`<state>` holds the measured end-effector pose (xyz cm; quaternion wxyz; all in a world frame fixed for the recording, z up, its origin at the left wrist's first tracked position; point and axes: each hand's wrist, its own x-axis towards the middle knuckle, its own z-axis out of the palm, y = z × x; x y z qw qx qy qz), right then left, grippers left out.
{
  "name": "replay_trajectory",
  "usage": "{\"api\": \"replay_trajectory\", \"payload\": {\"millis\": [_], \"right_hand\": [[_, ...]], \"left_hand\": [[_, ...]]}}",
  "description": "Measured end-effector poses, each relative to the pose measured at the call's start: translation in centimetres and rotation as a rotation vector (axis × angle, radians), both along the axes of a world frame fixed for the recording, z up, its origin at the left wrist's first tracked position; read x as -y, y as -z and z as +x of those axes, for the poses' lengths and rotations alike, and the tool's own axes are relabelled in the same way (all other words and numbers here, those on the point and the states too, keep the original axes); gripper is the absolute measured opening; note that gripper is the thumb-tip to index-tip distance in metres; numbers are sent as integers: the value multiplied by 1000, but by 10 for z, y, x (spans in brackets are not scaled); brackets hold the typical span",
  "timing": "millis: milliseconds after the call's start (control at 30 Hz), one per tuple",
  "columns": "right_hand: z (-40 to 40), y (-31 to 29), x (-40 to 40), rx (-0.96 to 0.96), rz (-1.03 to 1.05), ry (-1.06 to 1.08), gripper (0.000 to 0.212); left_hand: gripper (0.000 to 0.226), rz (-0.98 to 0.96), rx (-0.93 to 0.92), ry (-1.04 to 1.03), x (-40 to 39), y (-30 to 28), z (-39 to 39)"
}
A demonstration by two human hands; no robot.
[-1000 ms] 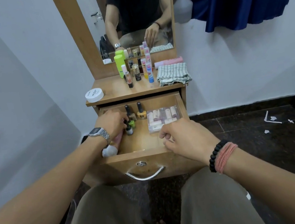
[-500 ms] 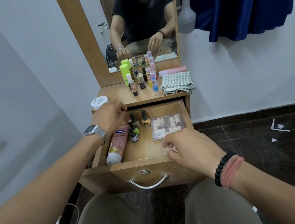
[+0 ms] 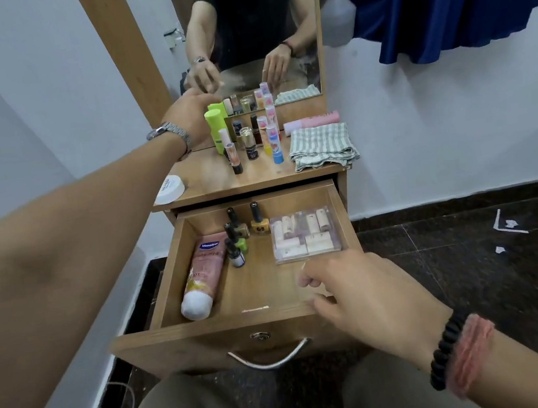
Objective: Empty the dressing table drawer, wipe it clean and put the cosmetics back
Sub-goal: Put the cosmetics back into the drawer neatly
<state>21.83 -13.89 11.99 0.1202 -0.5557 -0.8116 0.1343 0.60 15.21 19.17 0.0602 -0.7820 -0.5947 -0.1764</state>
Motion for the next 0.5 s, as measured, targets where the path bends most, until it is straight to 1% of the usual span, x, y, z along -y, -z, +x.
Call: {"api": "replay_trajectory", "payload": {"millis": [133,233,267,400,500], "right_hand": [[-3,-4,5,-66,-10,-18,26],[-5,-5,7,-81,-6,-39,27],[-5,-4,6,-81,-7,-43,27],[-4,0,5,-66,-28,-37,26],[-6,1,5,-64,-37,-30,26]], "left_hand": [[64,-105,-193,40,-25,3,3],[66,-102,-269,25,-30,3,8],[63,-78,-275,20,-31,3,8],[38,-43,-311,6,-31,4,5],[34,-53,-300,-19,-25,2,-2]]}}
